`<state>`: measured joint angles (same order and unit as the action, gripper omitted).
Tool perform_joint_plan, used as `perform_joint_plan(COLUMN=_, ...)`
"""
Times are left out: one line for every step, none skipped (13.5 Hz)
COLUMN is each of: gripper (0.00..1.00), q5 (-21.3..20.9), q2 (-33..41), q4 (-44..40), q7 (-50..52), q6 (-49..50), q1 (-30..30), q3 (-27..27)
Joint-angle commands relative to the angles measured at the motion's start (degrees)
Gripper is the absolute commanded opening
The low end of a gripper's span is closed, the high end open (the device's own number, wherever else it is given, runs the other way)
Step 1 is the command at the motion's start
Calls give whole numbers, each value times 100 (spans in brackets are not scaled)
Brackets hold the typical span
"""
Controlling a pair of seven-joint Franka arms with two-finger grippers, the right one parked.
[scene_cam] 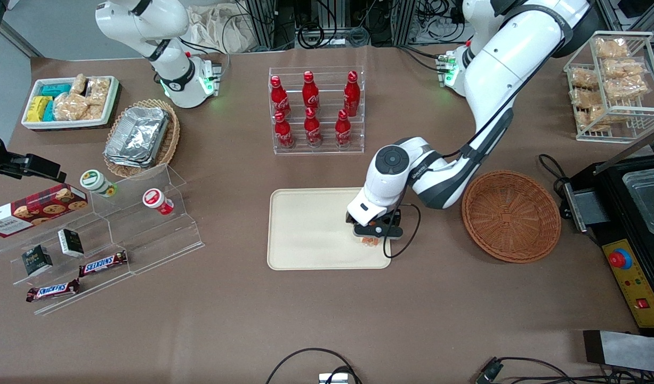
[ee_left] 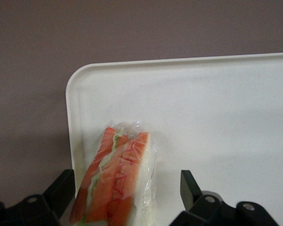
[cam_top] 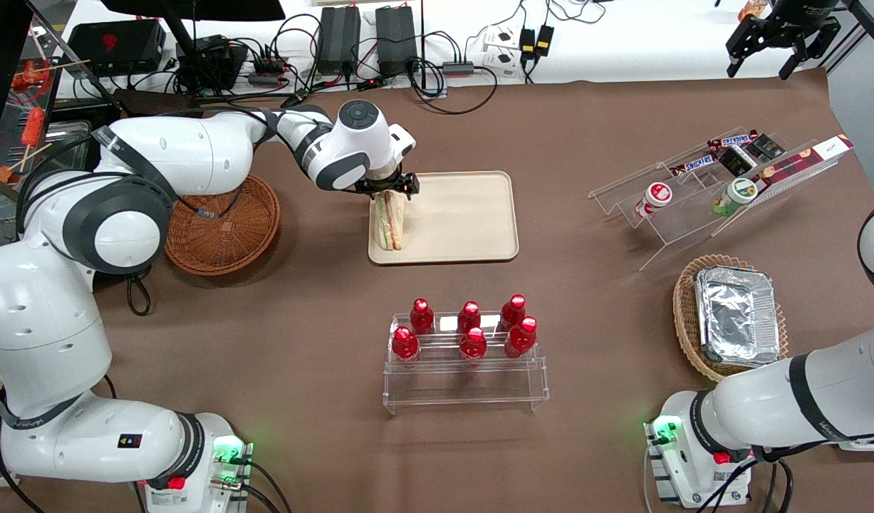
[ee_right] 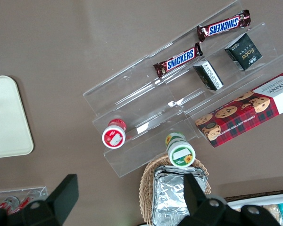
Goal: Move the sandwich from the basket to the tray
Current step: 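Open the left gripper and release the sandwich on the tray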
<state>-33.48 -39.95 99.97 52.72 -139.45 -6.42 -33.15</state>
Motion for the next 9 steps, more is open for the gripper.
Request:
perform_joint_plan(gripper=99, q5=-80, q2=206, q4=-39, q7=99, q6=207, q1=17, q3=1)
perform_joint_plan(gripper=99, q5=-53, q2=294, q4=-48, q7=99, q6=338, q1=52, q3=1)
perform_joint_plan(gripper=99, q5=-36, q2=425, q4=-48, q7=107, q6=462, q1=70, q3=-8)
perform_joint_plan(gripper=99, q5=-18, q2=566, q4=-57, q7=125, q6=593, q1=70, q3=-8)
perform_joint_plan(gripper=99, q5=-18, q2=671, q4=-66, q7=168, q6=716, q1=96, q3=-8)
perform_joint_plan(gripper=99, q5=17, q2=768, q4=-74, q7=178, q6=805, q1=140, q3=-8)
perform_joint_plan(gripper=99, q5=130, q2=882, q4=-74, q7=169, q6=866, q1=175, q3=-8)
perform_joint_plan(gripper=99, q5=262, q2=1014, q4=-74, q7=169, q6=911, q1=219, q3=-8)
perform_joint_plan(gripper=99, q5=324, q2=1137, q4=-83, q7=160, q6=1007, q1=263, q3=-8)
